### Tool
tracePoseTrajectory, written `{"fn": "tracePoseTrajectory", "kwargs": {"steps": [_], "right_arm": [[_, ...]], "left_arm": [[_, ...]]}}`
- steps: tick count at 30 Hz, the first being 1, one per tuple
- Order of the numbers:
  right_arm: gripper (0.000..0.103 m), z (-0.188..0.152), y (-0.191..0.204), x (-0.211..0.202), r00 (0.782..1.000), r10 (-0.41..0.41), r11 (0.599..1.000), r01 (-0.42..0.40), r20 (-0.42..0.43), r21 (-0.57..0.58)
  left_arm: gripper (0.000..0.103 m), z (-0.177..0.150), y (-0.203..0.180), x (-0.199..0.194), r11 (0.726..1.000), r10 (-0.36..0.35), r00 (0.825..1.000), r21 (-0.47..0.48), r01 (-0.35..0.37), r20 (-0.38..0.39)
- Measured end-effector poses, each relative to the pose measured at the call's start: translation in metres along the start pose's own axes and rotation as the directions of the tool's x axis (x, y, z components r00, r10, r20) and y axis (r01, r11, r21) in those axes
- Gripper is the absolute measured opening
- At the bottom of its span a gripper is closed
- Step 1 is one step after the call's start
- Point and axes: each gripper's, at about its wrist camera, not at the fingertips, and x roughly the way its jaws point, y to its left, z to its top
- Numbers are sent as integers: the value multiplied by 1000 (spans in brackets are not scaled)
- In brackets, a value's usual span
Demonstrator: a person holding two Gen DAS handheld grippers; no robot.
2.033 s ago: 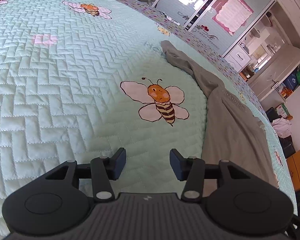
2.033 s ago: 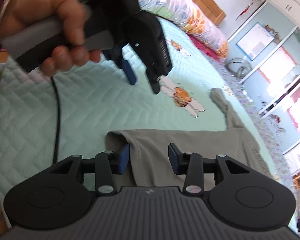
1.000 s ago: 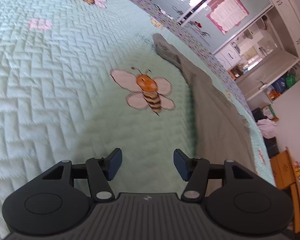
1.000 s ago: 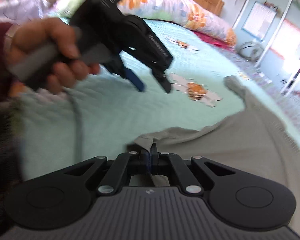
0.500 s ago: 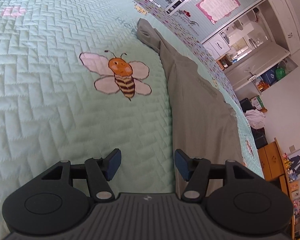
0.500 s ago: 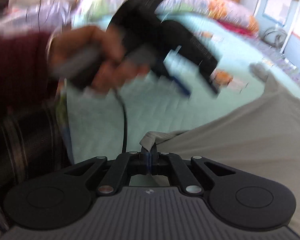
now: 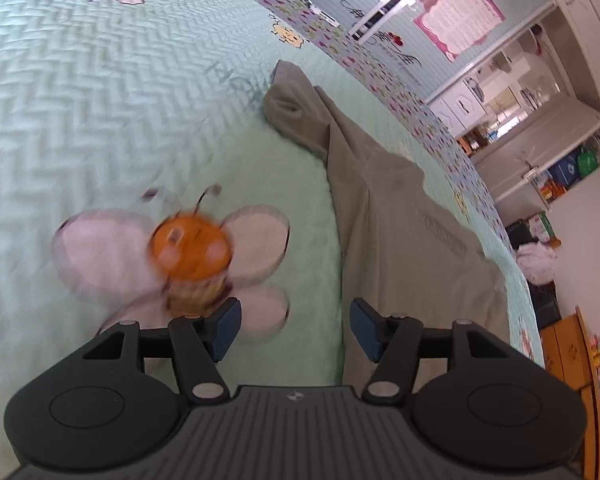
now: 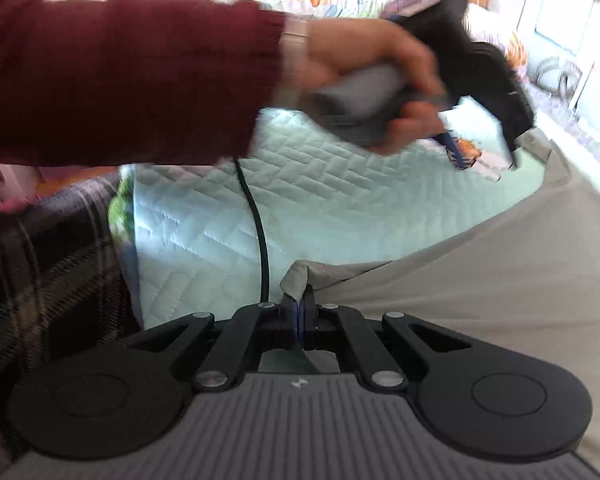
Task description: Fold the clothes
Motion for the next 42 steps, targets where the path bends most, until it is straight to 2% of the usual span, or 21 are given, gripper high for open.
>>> {"fn": "tracePoseTrajectory", "kwargs": {"steps": [3, 7, 11, 12, 13, 14, 17, 19, 22, 29, 34, 36, 37, 39, 41, 42], "right_arm": [[0, -3, -14, -2, 998, 65, 996, -66, 22, 59], [0, -10, -31, -2, 990, 129, 986, -134, 58, 101], [0, -16, -52, 3, 972, 214, 953, -230, 101, 196], [0, -19, -58, 4, 964, 238, 939, -259, 115, 228], [0, -22, -64, 6, 957, 261, 921, -287, 129, 262], [0, -24, -69, 7, 949, 282, 904, -312, 142, 292], [0, -30, -79, 13, 928, 329, 855, -371, 172, 364], [0, -31, -79, 15, 923, 341, 842, -385, 180, 377], [0, -33, -81, 17, 914, 359, 823, -406, 191, 397], [0, -30, -76, 18, 911, 366, 816, -413, 192, 403], [0, -26, -73, 18, 897, 389, 799, -442, 210, 408], [0, -24, -71, 21, 894, 394, 799, -447, 212, 403], [0, -24, -70, 25, 897, 393, 803, -442, 202, 400], [0, -25, -72, 28, 892, 406, 785, -452, 198, 424], [2, -26, -77, 30, 885, 419, 763, -464, 203, 450], [4, -27, -77, 28, 886, 416, 761, -463, 207, 454]], "left_arm": [[68, 32, -3, 41, 997, -30, 999, -71, 33, 38], [70, 72, -9, 84, 992, -39, 994, -120, 51, 100], [68, 98, -7, 111, 978, -46, 989, -196, 73, 138], [51, 103, -9, 115, 979, -30, 989, -196, 59, 146], [1, 109, -11, 120, 982, -2, 990, -187, 28, 141], [6, 114, -12, 125, 985, 33, 991, -172, -11, 129], [4, 129, -10, 127, 985, 95, 984, -155, -71, 153], [4, 136, -13, 127, 990, 121, 978, -97, -106, 168], [5, 143, -13, 133, 992, 128, 979, -30, -125, 157], [5, 149, -17, 138, 988, 150, 976, 18, -155, 155], [5, 156, -18, 131, 980, 175, 972, 66, -187, 158], [6, 156, -9, 132, 981, 182, 972, 42, -190, 150], [9, 155, -2, 132, 985, 168, 975, 17, -172, 143], [12, 153, 12, 125, 992, 124, 983, -53, -118, 134], [17, 152, 25, 112, 988, 93, 987, -138, -75, 131], [26, 152, 31, 102, 981, 85, 987, -183, -59, 138]]}}
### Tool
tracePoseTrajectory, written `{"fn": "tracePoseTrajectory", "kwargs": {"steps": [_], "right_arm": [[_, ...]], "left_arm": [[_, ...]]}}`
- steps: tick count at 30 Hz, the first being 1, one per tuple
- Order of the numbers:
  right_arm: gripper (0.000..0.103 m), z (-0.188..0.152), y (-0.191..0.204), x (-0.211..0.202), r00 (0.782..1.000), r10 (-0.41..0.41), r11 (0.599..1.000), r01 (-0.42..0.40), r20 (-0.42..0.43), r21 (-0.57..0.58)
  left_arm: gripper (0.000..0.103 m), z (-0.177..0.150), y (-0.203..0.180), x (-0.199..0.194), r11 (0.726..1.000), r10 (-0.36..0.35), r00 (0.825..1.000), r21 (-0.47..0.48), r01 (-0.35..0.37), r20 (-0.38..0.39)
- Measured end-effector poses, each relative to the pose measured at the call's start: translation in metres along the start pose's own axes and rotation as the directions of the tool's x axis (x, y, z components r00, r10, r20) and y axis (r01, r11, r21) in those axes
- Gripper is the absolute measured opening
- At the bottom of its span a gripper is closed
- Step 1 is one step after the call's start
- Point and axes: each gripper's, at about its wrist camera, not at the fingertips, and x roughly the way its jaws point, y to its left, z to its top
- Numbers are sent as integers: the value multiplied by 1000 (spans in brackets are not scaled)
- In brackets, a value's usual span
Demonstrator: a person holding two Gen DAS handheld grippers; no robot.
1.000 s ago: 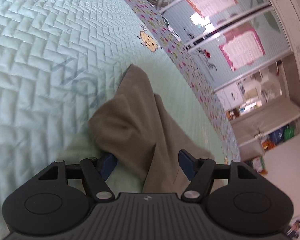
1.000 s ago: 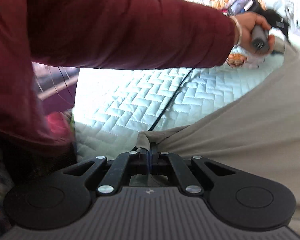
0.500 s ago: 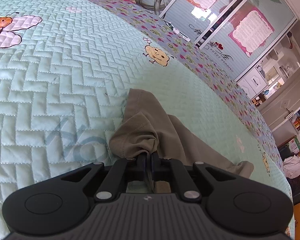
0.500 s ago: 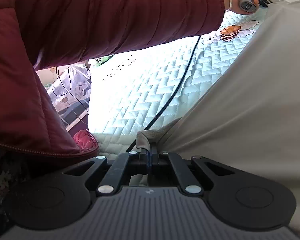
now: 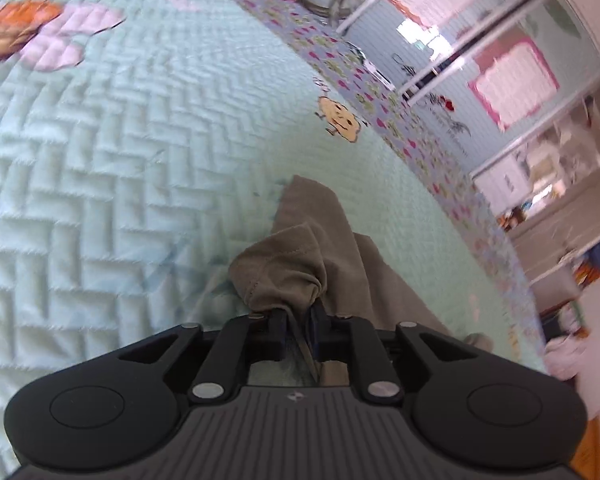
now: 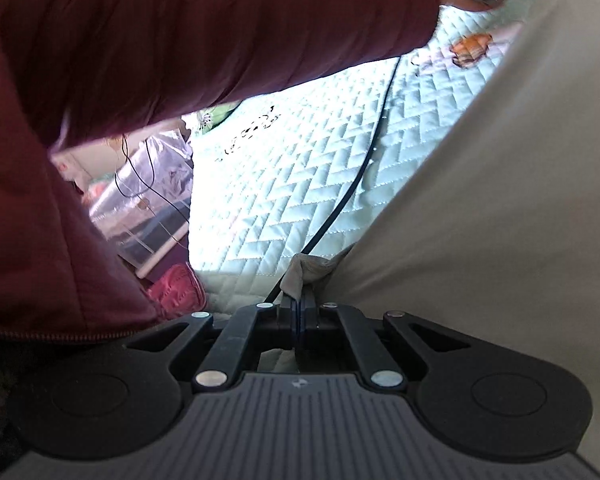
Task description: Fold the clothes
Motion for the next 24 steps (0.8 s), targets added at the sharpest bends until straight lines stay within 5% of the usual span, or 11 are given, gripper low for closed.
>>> {"fn": "tracePoseTrajectory", "kwargs": {"steps": [1, 3, 6, 7, 12, 15, 17, 19, 24], "right_arm": [[6, -1, 3, -2, 1000, -1, 1000, 2, 8, -10], [27, -5, 10, -5, 1000, -1, 999, 2, 23, -44], [42, -13, 23, -8, 999, -9, 996, 12, 38, -86], [44, -16, 25, -11, 999, -6, 997, 9, 42, -79], [49, -30, 19, -50, 993, 15, 999, -21, 120, 46], [49, -47, 12, -97, 975, -90, 989, 63, 205, 132], [49, -67, 5, -146, 939, -192, 967, 132, 284, 218], [49, -91, 4, -197, 881, -318, 930, 220, 349, 294], [49, -157, 19, -293, 670, -641, 761, 490, 376, 424]], "left_arm": [[36, 1, 6, -12, 999, 9, 1000, -36, -8, 25], [47, 2, 18, -39, 994, 61, 994, -95, -52, 89], [49, -2, 41, -87, 968, 161, 975, -217, -126, 155], [49, -8, 39, -100, 971, 166, 975, -195, -136, 147], [49, -78, -18, -149, 982, 108, 994, 150, -111, 29], [49, -166, -69, -169, 915, 48, 991, 402, 6, -124], [50, -225, -97, -183, 835, 38, 978, 544, 82, -205], [50, -284, -119, -199, 740, 24, 962, 652, 166, -272], [50, -394, -151, -246, 525, -51, 936, 788, 322, -349]]}}
